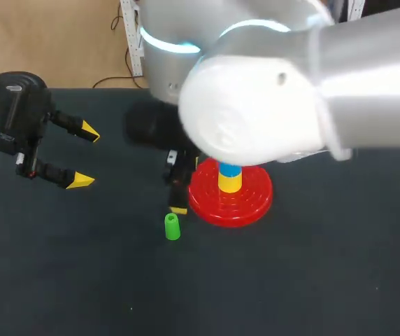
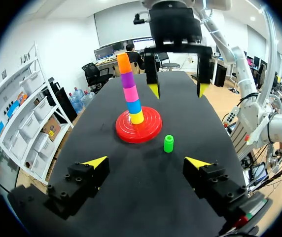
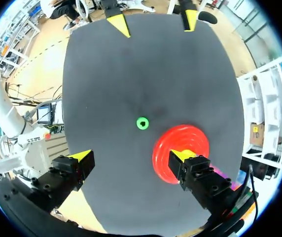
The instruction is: Pick up and stack the cylinders on the red base in this order: pink,purple,orange,green
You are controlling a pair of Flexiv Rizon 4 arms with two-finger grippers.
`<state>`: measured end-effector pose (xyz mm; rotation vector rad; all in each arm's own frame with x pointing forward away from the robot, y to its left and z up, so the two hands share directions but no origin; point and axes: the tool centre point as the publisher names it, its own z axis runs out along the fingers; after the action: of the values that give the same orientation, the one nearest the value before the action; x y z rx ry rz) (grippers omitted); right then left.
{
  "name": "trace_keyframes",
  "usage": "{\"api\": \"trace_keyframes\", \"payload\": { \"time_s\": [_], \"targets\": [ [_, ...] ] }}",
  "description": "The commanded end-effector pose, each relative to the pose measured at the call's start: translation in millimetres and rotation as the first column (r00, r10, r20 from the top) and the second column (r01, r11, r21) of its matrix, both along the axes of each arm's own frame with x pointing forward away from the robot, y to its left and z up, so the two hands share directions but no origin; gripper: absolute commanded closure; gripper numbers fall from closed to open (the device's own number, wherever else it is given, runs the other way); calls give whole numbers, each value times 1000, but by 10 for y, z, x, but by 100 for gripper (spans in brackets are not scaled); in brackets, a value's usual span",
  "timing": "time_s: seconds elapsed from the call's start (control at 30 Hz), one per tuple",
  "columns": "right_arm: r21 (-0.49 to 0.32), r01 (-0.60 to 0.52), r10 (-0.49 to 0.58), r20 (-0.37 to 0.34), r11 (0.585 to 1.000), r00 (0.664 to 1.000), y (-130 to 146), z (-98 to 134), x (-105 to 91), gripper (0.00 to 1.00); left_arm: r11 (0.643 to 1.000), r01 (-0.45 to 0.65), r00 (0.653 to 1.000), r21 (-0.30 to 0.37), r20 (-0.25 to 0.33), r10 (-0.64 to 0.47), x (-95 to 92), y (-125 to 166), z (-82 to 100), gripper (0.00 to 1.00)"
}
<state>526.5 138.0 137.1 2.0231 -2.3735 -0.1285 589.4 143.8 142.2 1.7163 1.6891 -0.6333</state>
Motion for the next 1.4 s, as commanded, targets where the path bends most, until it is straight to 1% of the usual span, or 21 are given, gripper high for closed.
{"api": "trace_keyframes", "payload": {
  "time_s": [0.03, 0.13, 0.27, 0.33, 0.4, 0.47, 0.53, 0.63, 0.8, 0.97, 1.13, 1.4],
  "targets": [
    [-29, -15, 14, -20, 999, 1000, 123, -99, 63, 0, 1000, 2, 1000, -2, 1, -2, 11, 3, -13, 0],
    [-32, -24, 24, -22, 999, 999, 145, -160, 76, 0, 1000, 2, 1000, -2, 1, -2, 11, 3, -13, 0],
    [-29, -28, 27, -37, 999, 999, 158, -307, 82, 0, 1000, 2, 1000, -2, 1, -2, 11, 3, -13, 0],
    [-43, -30, 30, -9, 999, 1000, 174, -414, 66, 0, 1000, 2, 1000, -2, 1, -2, 11, 3, -13, 0],
    [-46, -42, 41, -15, 998, 999, 185, -482, 47, 0, 1000, 2, 1000, -2, 1, -2, 11, 3, -13, 0],
    [-57, -45, 45, 3, 997, 999, 188, -565, 41, 0, 1000, 2, 1000, -2, 1, -2, 11, 3, -13, 0],
    [-43, -53, 53, -3, 998, 999, 189, -632, 48, 0, 1000, 2, 1000, -2, 1, -2, 11, 3, -13, 0],
    [-23, -55, 56, 21, 998, 998, 191, -725, 67, 0, 1000, 2, 1000, -2, 1, -2, 11, 3, -13, 0],
    [8, -65, 64, 19, 998, 998, 211, -880, 82, 0, 1000, 2, 1000, -2, 1, -2, 11, 3, -13, 0],
    [3, -90, 90, 18, 996, 996, 245, -1026, 75, 0, 1000, 2, 1000, -2, 1, -2, 11, 3, -13, 0],
    [-6, -98, 99, 18, 995, 995, 278, -1125, 90, 0, 1000, 2, 1000, -2, 1, -2, 11, 3, -13, 0],
    [8, -101, 101, 7, 995, 995, 297, -1157, 125, 0, 1000, 2, 1000, -2, 1, -2, 11, 3, -13, 0]
  ]
}}
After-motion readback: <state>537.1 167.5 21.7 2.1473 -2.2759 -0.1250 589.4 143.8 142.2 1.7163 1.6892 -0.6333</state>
